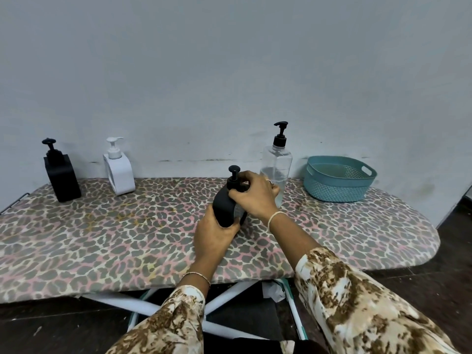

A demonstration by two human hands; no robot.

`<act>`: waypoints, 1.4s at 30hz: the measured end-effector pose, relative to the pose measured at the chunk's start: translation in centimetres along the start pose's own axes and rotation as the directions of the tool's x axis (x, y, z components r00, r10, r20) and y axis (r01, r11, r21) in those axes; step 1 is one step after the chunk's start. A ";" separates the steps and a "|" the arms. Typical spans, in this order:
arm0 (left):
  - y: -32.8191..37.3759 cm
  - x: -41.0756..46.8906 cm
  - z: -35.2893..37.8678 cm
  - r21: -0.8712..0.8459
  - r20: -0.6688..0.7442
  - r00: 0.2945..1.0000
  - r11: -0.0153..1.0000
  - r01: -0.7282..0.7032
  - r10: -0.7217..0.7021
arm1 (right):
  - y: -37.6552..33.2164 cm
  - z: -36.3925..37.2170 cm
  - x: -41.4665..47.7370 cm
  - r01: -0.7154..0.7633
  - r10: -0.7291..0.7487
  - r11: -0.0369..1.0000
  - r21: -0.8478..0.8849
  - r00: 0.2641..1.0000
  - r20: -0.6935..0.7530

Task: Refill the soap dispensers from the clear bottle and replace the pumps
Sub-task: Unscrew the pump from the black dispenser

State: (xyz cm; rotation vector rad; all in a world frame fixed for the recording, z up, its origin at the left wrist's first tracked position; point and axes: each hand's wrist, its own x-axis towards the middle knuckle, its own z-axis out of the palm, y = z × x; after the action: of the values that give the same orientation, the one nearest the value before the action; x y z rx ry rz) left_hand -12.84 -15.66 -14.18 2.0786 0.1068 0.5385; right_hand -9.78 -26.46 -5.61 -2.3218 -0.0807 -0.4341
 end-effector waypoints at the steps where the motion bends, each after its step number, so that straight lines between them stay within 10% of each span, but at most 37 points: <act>1: 0.1 0.0 0.0 0.022 -0.007 1.000 1.000 0.007 -0.007 | 0.0 0.1 0.1 -0.003 0.002 1.000 -0.021 1.000 -0.024; 18: 0.7 -0.2 -0.2 0.168 -0.060 0.995 0.982 0.089 -0.080 | -1.2 0.9 0.6 -0.065 0.061 0.996 -0.067 0.996 -0.063; 33: 0.8 -0.2 -0.1 0.210 -0.037 0.995 0.972 0.102 -0.097 | -0.8 -5.3 0.4 0.001 0.098 0.808 0.590 0.986 -0.136; 42: 0.7 -0.2 -0.2 0.192 -0.029 0.995 0.976 0.100 -0.096 | 4.5 -11.3 -0.4 0.011 0.251 0.728 0.685 0.926 -0.282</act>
State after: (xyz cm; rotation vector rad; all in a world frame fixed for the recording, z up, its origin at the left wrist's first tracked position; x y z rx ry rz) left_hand -13.18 -15.96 -13.61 2.2430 0.2817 0.5052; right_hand -12.55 -37.54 -1.41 -1.4807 0.0851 -0.6315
